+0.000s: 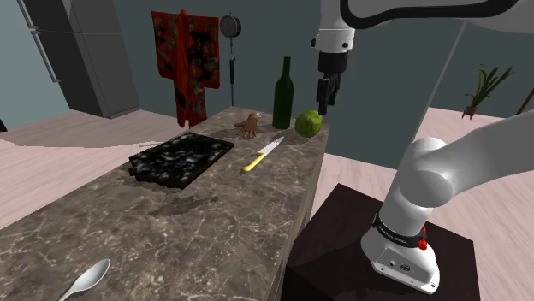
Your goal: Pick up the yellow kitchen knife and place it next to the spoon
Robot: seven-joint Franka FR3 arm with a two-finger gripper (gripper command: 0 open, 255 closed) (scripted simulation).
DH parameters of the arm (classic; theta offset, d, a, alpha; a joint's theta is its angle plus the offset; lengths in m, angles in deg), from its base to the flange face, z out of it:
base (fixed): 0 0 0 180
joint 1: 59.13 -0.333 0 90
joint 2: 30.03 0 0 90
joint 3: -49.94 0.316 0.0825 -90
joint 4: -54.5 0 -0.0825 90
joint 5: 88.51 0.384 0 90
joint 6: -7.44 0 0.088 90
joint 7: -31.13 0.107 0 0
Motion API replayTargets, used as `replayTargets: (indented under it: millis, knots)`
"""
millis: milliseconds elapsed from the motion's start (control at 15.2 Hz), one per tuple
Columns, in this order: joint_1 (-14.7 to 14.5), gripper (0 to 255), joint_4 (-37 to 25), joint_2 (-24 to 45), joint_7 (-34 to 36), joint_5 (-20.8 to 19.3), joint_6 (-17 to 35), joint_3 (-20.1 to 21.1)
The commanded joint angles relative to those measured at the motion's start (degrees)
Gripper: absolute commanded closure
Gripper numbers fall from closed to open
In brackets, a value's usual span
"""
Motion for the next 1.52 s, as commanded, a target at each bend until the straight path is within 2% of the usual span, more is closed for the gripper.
replayTargets:
  millis: [0, 396, 726, 1320, 1452]
  knots:
    - [0.0, 0, 0.0, 0.0, 0.0, 0.0, 0.0, 0.0]
    - [3.7, 0, 1.3, 9.0, 19.0, 5.5, 9.9, 6.3]
    - [6.9, 0, -0.3, 18.7, 34.0, 8.1, 18.2, 10.5]
    - [12.3, 0, -7.2, 37.9, 60.1, 8.0, 31.4, 14.6]
    - [12.3, 0, -7.0, 39.0, 61.2, 7.8, 32.6, 14.6]
